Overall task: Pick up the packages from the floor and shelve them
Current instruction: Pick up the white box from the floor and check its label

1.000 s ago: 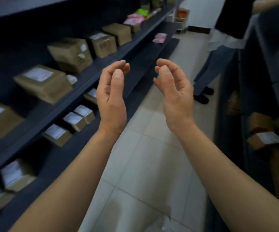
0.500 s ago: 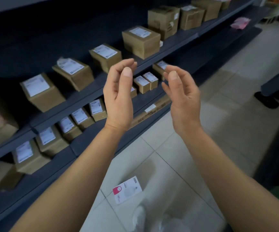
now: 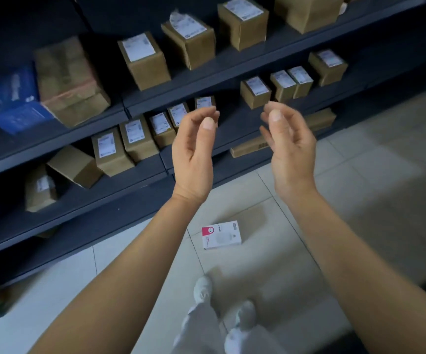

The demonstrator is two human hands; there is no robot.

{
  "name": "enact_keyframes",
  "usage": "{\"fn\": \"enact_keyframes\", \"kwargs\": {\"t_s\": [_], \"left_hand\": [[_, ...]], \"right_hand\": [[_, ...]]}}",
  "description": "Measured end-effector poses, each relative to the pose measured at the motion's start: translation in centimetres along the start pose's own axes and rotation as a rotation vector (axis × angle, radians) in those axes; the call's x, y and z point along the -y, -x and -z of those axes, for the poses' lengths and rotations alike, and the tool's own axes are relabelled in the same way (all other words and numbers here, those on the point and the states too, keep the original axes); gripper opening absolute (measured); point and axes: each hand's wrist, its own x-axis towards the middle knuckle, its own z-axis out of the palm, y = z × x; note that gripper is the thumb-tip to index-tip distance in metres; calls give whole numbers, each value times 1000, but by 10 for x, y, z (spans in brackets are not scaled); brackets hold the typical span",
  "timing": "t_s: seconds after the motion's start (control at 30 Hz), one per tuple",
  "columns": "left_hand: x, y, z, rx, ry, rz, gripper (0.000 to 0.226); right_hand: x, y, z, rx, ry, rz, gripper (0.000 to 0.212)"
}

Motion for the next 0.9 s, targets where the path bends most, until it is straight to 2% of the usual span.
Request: {"fn": "enact_keyframes", "kwargs": {"t_s": [0.17,0.3,0.47,0.7,0.83,0.9], "left_hand": [[43,8,24,7,-50,45,24],[114,23,51,1,-99,143,24],[231,55,90,46,-166,279,20],[439,121,128,116,-299,485,31],[548,167,138,179,-363,609,15],[596,180,142,180,-431,659,18]], "right_hand": [[-41,9,-6,-6,48,-68,33],[-117,25,-6,-22,95,-166,35],[-259,53,-12,-15,207,-316,26],[-477,79,21,-110,309,-440,14],[-578,87,58,-147,439,-434,15],[-621,87,72,-144,517,-456,18]]}}
